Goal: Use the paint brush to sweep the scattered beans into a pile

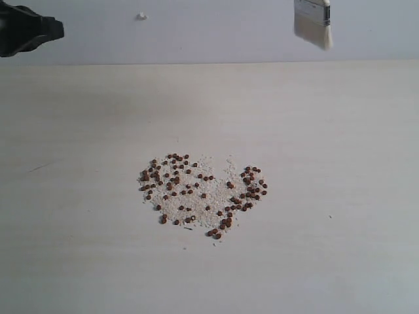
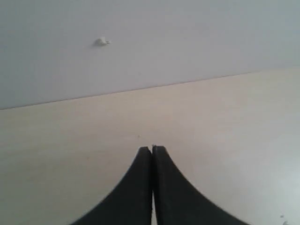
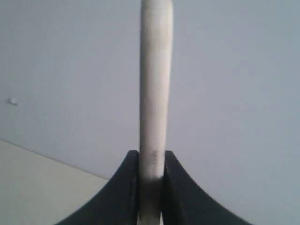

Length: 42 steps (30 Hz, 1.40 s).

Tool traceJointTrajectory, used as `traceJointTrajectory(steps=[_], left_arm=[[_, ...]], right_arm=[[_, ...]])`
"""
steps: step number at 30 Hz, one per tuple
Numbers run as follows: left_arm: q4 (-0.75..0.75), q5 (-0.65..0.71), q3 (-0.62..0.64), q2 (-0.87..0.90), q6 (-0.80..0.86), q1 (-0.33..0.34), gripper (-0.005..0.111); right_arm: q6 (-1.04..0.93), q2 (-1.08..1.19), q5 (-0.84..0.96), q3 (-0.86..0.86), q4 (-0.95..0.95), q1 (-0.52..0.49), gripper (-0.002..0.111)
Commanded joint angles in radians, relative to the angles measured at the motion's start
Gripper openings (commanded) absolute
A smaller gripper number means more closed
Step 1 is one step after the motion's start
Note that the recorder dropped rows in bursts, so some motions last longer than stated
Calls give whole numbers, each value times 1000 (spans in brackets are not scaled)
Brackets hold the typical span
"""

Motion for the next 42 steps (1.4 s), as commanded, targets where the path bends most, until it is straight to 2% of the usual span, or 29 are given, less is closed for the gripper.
traceJointTrajectory(steps=[1, 11, 17, 22, 25, 34, 42], left_arm=[[-16, -104, 129, -186, 53, -6, 0], [-16, -109, 425, -638, 33, -6, 0], [-16, -55, 632, -911, -50, -6, 0], [-16, -29, 751, -1081, -118, -6, 0], [-16, 23, 817, -1151, -188, -6, 0], [-16, 127, 977, -1268, -188, -6, 0], [28, 147, 977, -1328, -188, -6, 0]], right_arm=[[-47, -22, 61, 54, 6, -1, 0], [-38, -43, -6, 126, 6, -1, 0], [-38, -127, -6, 181, 6, -1, 0], [-37, -224, -6, 242, 26, -1, 0], [-37, -293, -6, 292, 57, -1, 0], [-29, -506, -65, 474, 77, -1, 0], [-29, -665, -72, 587, 81, -1, 0]])
